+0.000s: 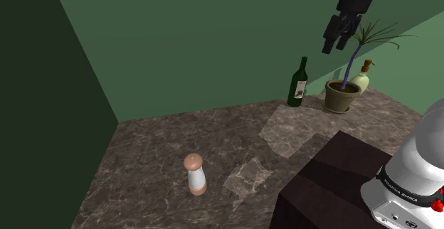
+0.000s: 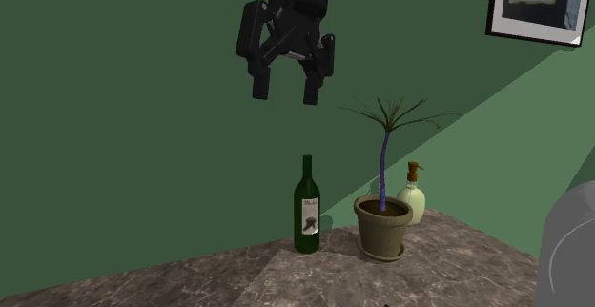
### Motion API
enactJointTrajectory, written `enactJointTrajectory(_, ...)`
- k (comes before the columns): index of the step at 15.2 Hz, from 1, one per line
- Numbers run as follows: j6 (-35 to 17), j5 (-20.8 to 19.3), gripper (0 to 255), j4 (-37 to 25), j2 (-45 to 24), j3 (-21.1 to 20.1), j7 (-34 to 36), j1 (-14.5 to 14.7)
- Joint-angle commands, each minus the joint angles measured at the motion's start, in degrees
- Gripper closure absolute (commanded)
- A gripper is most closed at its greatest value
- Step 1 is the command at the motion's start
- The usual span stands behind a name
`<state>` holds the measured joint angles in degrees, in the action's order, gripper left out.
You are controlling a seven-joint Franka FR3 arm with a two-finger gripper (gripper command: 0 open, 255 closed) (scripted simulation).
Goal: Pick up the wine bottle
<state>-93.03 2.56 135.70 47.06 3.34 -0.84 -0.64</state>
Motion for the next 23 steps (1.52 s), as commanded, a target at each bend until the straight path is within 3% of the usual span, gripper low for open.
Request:
enactJointTrajectory(1,0.0,0.0,0,0.0,0.0,0.0,0.0,0.0)
enactJointTrajectory(13,-8.6,-4.0,0,-9.9,-22.2,10.5,-10.6,-2.5)
enactJointTrajectory(23,-11.3,-1.0,0,-25.3,-43.8,17.7,-20.2,-4.5)
